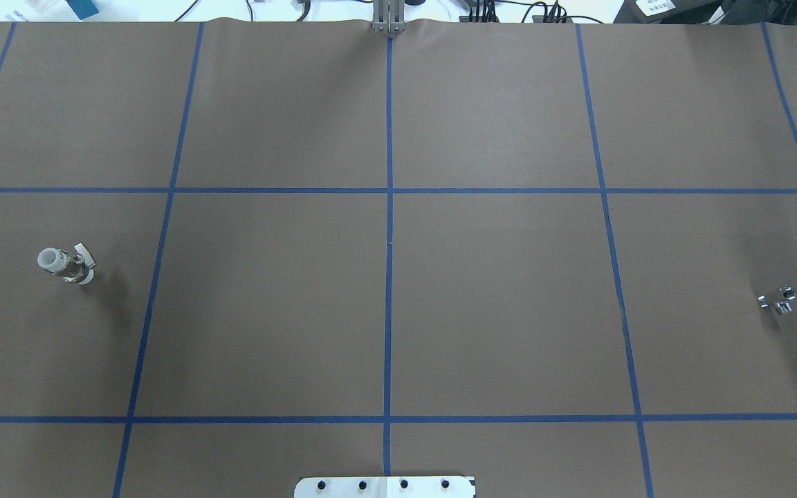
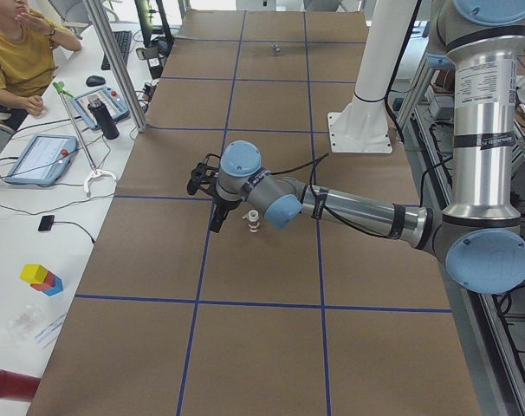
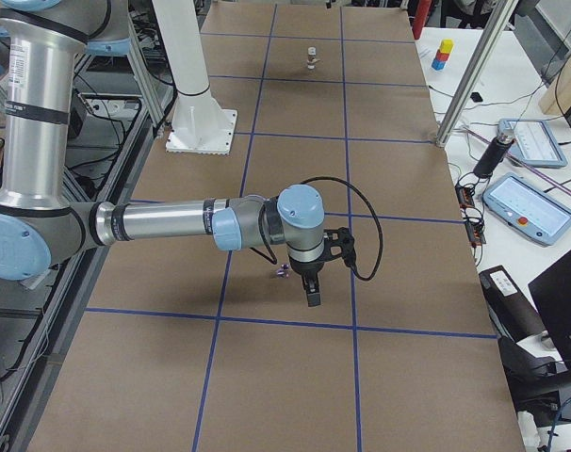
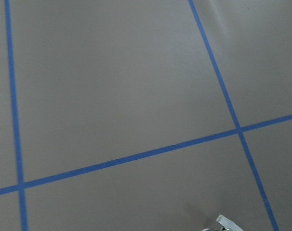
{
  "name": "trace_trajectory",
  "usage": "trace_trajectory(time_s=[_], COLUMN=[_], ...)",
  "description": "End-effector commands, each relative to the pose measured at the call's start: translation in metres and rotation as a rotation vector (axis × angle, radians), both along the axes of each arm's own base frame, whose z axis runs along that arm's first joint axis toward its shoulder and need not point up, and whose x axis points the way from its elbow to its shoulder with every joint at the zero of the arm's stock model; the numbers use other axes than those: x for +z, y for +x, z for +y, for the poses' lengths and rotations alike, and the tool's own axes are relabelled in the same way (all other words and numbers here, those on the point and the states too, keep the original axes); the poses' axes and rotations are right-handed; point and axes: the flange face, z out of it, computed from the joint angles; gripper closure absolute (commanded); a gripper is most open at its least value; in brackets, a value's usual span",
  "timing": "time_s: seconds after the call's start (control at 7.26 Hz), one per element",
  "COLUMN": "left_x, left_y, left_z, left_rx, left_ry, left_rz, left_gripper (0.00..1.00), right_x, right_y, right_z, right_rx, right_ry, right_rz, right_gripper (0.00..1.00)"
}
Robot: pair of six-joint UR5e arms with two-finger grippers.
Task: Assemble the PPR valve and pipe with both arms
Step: 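Move the left gripper toward the white PPR valve with silver handle, then lower the left gripper onto the white valve and close on it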
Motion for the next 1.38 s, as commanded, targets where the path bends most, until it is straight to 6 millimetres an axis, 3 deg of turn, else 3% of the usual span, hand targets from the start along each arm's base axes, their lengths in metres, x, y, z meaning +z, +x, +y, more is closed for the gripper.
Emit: trace_trajectory(time_s=[0.0, 0.28, 0.41, 0.83, 1.24], left_x=[0.000, 0.014, 0.016, 0.032, 0.041], left_y=[0.068, 0.132, 0.149, 0.168, 0.175], left_z=[0.023, 0.034, 0.041, 0.049, 0.052], left_rx=[0.060, -0.002, 0.014, 0.052, 0.065], left_ry=[-0.072, -0.047, -0.043, -0.062, -0.073], left_rz=[0.036, -0.106, -0.123, -0.148, -0.161], left_gripper=[0.00, 0.00, 0.00, 0.00, 0.03], right_x=[-0.001, 0.000, -0.001, -0.001, 0.000], right_y=[0.000, 0.000, 0.000, 0.000, 0.000], right_z=[0.000, 0.001, 0.000, 0.000, 0.000], right_rx=[-0.001, -0.001, -0.001, -0.001, -0.001], right_ry=[0.003, 0.001, 0.003, 0.003, 0.001], right_rz=[0.001, 0.001, 0.001, 0.001, 0.001], right_gripper=[0.00, 0.00, 0.00, 0.00, 0.00])
